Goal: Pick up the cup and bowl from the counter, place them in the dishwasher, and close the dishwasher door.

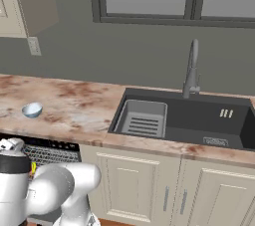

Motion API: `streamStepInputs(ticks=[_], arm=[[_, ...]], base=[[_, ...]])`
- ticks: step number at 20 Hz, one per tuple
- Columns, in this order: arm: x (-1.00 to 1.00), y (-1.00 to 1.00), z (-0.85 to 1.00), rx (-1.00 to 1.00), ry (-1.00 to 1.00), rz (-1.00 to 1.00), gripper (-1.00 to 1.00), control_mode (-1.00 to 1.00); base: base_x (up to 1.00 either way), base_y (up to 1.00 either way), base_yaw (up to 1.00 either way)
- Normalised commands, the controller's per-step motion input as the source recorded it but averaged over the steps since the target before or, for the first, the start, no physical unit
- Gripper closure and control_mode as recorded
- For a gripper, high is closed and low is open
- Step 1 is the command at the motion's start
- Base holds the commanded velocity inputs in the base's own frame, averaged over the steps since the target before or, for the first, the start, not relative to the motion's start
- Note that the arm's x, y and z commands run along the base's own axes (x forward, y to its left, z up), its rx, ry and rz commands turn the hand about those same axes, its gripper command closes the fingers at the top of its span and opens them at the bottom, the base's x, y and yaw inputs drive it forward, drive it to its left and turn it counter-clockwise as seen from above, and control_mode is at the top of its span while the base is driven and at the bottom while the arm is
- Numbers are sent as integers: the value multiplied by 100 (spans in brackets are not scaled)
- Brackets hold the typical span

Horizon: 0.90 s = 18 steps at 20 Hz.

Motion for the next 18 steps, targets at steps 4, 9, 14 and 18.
streamStepInputs(ticks=[4, 9, 14, 18], arm=[[16, 0, -39, -4, 0, 0, 100, -100], [30, 0, -27, -1, 0, 0, 100, -100], [27, 1, -45, -3, 0, 0, 100, -100], [23, 3, -46, -4, 0, 0, 100, -100]], base=[[0, 0, 0], [0, 0, 0], [0, 0, 0], [0, 0, 0]])
